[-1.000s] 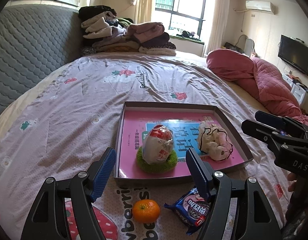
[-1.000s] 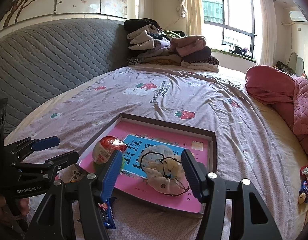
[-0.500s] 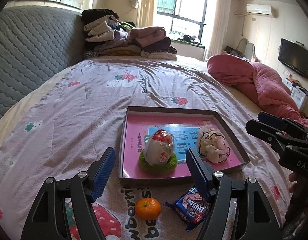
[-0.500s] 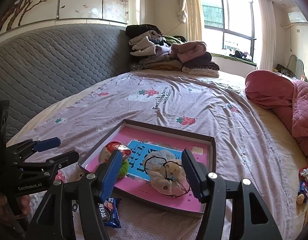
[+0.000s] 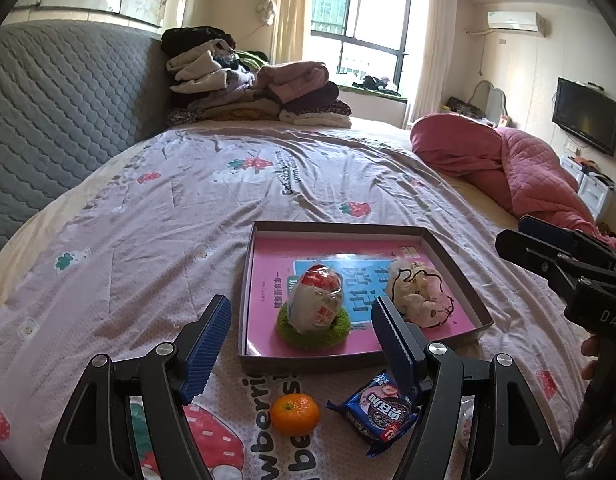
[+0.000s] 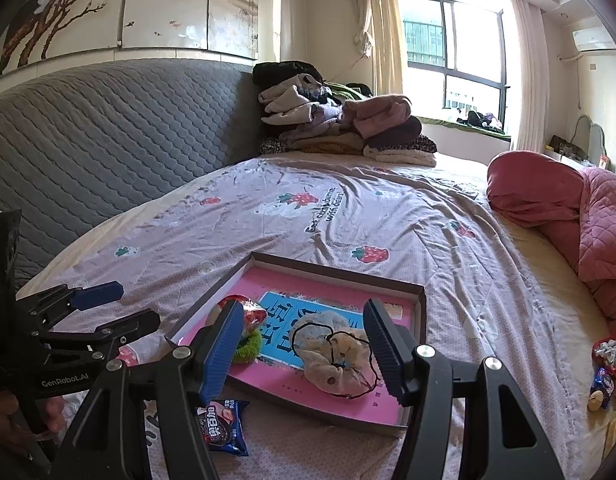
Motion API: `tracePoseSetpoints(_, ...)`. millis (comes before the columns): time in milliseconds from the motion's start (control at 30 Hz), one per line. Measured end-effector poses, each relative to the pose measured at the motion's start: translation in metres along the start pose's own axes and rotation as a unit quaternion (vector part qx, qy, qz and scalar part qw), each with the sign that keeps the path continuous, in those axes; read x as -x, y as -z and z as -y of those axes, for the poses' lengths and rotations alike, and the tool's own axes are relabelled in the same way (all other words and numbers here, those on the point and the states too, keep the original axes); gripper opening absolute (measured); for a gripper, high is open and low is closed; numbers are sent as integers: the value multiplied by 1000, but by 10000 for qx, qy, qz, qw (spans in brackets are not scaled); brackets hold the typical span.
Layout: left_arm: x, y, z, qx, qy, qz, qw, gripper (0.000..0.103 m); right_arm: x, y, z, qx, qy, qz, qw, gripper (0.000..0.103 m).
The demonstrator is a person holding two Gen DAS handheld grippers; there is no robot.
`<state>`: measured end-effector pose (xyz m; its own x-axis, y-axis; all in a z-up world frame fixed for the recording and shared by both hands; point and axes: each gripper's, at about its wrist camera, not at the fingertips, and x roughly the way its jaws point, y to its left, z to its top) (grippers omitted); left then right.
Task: Organize objects
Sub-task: 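Move both open tools toward the orange, Oreo pack and clear candy egg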
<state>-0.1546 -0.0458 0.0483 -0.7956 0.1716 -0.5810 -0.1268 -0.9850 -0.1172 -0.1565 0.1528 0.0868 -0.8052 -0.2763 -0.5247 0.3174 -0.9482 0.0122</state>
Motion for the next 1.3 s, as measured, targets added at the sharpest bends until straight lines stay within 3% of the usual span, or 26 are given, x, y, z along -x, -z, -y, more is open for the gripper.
tracePoseSetpoints(1300,26,29,14,-88,-169,-31,9998,74,29,26,-16,-185,79,18,9998,67)
